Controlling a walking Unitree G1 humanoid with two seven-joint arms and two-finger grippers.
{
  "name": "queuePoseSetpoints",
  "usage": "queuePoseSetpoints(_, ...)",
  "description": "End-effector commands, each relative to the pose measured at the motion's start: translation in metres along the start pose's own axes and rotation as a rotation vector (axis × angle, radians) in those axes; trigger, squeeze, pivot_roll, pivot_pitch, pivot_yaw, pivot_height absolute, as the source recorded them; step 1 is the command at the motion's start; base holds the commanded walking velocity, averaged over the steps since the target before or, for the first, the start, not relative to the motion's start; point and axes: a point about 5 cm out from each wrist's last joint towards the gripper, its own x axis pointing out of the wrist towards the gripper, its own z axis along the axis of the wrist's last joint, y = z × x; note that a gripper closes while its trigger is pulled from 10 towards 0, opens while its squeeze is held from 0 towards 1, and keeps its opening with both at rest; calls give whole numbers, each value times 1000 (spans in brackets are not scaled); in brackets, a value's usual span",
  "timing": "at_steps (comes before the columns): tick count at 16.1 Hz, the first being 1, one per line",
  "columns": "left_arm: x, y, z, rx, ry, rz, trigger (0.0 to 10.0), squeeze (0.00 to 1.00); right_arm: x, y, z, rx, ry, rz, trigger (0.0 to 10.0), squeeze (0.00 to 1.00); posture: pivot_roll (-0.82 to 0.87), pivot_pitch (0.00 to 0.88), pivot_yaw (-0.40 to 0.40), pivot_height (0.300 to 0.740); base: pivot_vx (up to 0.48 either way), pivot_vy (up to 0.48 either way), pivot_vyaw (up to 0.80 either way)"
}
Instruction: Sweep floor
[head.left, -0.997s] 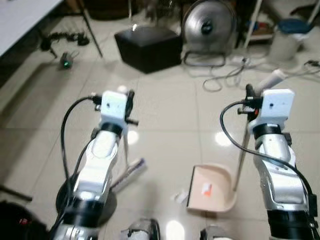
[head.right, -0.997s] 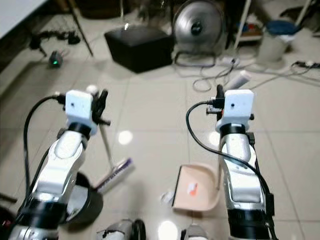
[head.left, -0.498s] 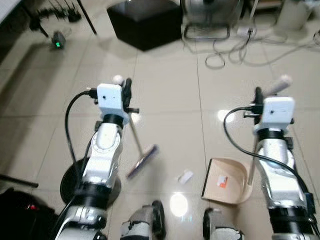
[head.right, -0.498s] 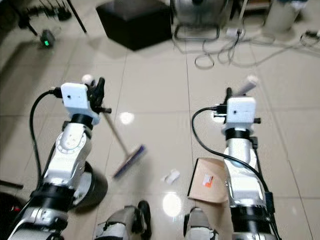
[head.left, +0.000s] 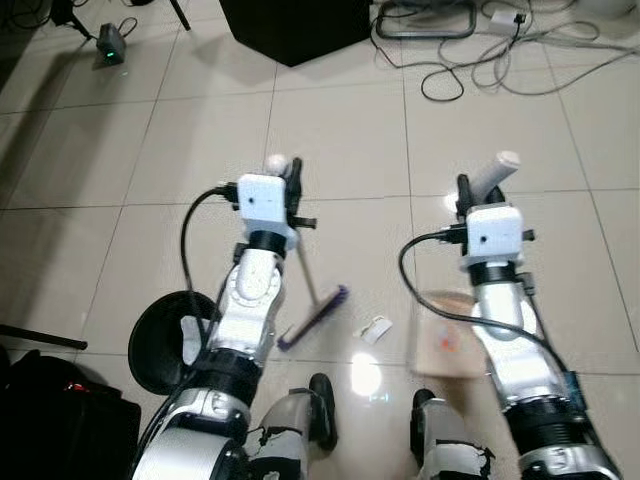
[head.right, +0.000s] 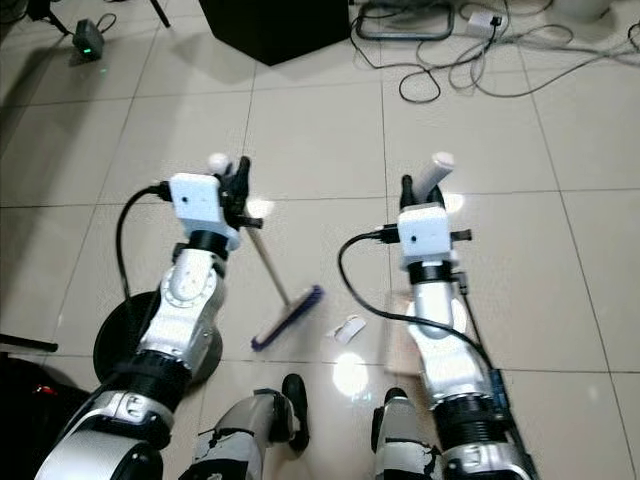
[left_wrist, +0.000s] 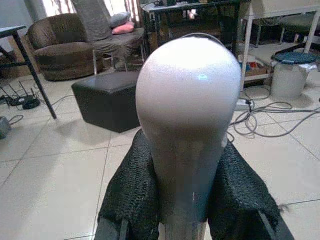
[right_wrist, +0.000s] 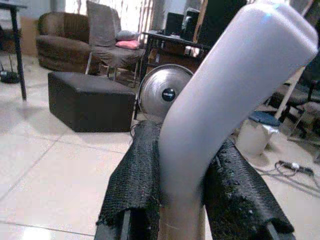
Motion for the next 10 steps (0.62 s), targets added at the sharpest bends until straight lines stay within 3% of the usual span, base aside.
queuePoseSetpoints(1, -6, 3, -13, -27, 46, 61, 10000, 0, -13, 19, -1, 52, -12, 18, 10000, 0, 105, 392, 213, 740, 0, 0, 0)
queuePoseSetpoints(6, 1, -2, -13, -97, 53, 134, 10000, 0, -30, 35, -8, 55, 19, 37, 10000, 0, 109, 390, 216, 740, 0, 0, 0)
queuePoseSetpoints(10, 21, -17, 8, -321, 9, 228, 10000, 0, -26, 34, -13, 52, 36, 14, 10000, 0, 107, 369, 213, 740, 0, 0, 0)
